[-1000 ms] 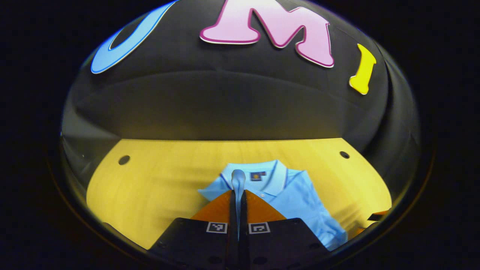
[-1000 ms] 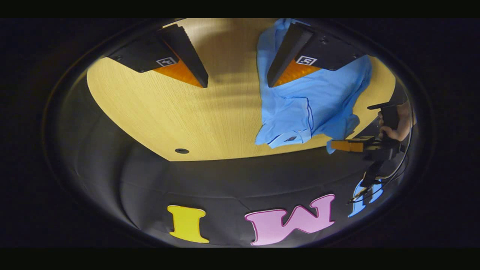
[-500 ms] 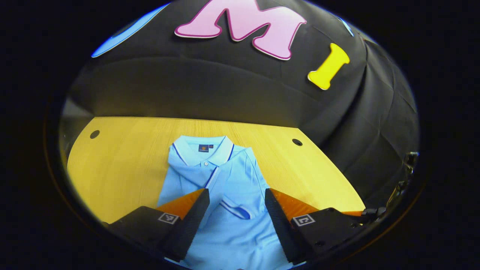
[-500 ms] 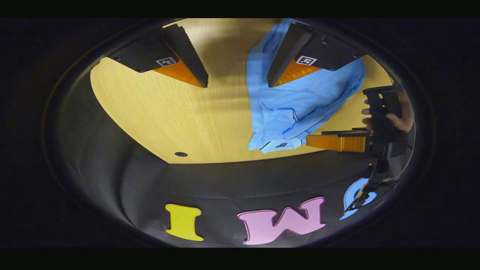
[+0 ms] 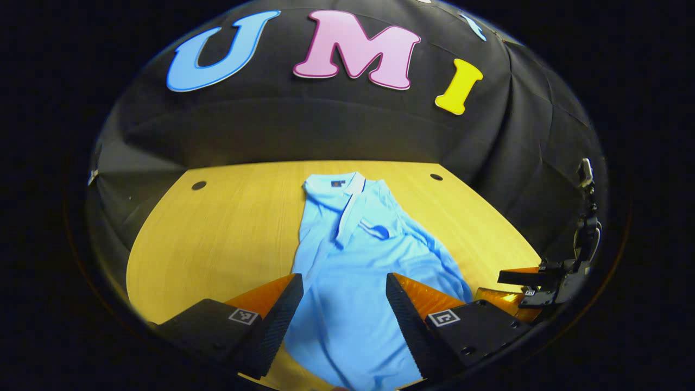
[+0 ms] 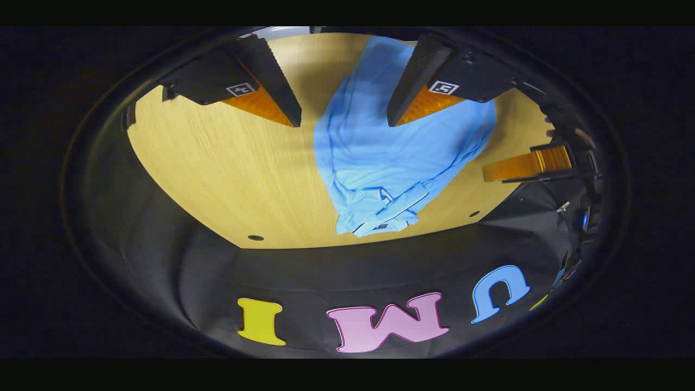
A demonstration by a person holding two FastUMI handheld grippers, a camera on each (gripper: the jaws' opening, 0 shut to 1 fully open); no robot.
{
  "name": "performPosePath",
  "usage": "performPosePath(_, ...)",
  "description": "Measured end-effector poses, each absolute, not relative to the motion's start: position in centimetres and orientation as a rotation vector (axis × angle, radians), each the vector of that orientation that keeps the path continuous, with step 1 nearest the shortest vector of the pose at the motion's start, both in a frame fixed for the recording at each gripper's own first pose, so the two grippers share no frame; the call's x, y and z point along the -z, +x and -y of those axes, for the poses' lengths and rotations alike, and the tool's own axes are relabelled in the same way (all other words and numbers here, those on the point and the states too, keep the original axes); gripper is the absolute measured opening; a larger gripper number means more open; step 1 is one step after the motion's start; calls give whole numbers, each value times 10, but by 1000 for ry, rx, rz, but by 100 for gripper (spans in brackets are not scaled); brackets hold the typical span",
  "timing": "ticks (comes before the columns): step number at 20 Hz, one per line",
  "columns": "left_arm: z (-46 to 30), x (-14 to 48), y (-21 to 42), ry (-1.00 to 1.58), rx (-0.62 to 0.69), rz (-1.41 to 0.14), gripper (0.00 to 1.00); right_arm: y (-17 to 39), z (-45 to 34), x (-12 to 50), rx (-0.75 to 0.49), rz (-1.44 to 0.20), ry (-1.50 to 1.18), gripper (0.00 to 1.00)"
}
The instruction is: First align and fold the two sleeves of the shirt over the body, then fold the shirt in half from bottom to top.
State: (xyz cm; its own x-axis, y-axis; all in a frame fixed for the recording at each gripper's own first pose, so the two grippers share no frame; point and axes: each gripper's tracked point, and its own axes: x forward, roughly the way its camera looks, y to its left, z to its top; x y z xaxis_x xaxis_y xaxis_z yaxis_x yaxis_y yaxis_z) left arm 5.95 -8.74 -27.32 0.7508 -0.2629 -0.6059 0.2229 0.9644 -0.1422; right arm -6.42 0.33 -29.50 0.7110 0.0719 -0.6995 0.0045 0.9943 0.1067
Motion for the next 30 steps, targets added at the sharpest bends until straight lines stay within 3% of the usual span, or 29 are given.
performPosePath(9, 72, 348, -82, -93, 176, -848, 97, -147, -28, 338, -5, -896, 83, 99)
performPosePath(16, 82, 371, -87, -64, 131, -887, 97, -160, -30, 354, 15, -901, 44, 99)
performPosePath(19, 78, 376, -88, 11, 108, -885, 89, -162, -29, 358, 24, -924, 13, 99)
performPosePath(20, 80, 376, -88, 19, 116, -873, 88, -161, -27, 357, 34, -924, 5, 92)
performPosePath(21, 83, 377, -88, 12, 119, -870, 86, -160, -28, 359, 38, -932, 6, 96)
performPosePath(22, 84, 376, -86, 5, 111, -863, 77, -158, -28, 358, 40, -934, 11, 82)
performPosePath(23, 84, 377, -86, -1, 98, -862, 65, -158, -29, 359, 39, -935, 11, 79)
performPosePath(24, 87, 377, -85, -18, 95, -864, 57, -158, -31, 360, 29, -941, 12, 61)
performPosePath(26, 93, 377, -84, -32, 110, -882, 33, -156, -39, 360, -4, -950, 10, 41)
performPosePath(27, 94, 376, -85, -28, 120, -894, 20, -156, -41, 359, -12, -955, 10, 36)
performPosePath(28, 95, 376, -85, -19, 129, -903, 16, -155, -40, 359, -18, -961, 3, 10)
performPosePath(30, 96, 375, -84, 0, 152, -911, 9, -154, -43, 360, -45, -976, 7, 10)
